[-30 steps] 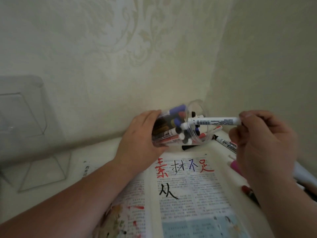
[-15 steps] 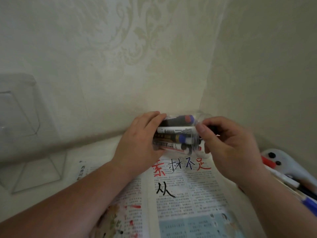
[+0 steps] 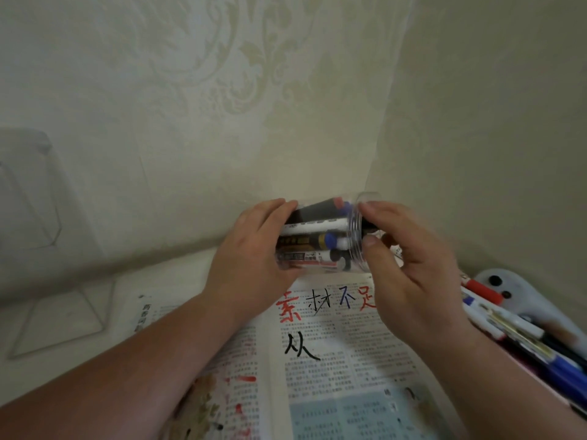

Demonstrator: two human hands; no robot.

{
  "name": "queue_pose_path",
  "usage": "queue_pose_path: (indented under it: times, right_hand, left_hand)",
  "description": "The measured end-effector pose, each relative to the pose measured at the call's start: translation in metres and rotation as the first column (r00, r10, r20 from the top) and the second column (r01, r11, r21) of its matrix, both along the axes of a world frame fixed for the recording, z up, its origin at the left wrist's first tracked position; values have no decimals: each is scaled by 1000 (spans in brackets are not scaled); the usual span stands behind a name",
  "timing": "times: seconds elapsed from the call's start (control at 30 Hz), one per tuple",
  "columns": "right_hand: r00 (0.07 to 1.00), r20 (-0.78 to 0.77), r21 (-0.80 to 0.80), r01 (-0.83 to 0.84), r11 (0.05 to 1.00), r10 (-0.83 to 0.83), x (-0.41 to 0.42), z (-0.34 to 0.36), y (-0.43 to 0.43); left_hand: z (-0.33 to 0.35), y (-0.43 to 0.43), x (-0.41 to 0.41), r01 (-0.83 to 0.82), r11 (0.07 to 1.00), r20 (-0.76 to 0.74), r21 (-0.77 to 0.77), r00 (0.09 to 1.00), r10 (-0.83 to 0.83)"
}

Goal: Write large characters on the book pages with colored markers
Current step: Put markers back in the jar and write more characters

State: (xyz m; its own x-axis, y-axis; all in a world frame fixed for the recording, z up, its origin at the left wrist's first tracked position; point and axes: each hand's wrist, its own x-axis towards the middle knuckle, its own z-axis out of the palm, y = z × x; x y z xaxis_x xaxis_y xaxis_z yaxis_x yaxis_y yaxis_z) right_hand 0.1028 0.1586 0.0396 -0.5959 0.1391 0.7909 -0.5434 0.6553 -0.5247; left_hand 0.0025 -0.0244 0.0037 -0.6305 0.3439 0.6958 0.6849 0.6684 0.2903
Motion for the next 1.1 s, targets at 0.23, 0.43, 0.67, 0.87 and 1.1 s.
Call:
queue_pose_path:
  times: [0.23, 0.43, 0.67, 0.87, 1.1]
  right_hand:
    - [986, 135, -172, -77, 982, 101, 6, -2, -8]
    - [958, 228, 7, -179, 984, 172, 8, -2, -15]
    - [996, 14, -194, -89, 977, 94, 0, 5, 11]
    - [721, 595, 341, 174, 924, -355, -30, -13, 36]
    - [554, 761, 461, -94, 883, -338, -38, -22, 20]
  left_hand:
    - [2, -2, 1, -33, 997, 55, 63, 998, 30]
    - [0, -1, -1, -29, 998, 35, 59, 999, 27]
    - [0, -6, -4, -70, 953, 290, 294, 957, -19]
    - [-6, -8, -16, -159, 890, 482, 427, 873, -76]
    - [-7, -10, -15, -236, 897, 363, 374, 927, 93]
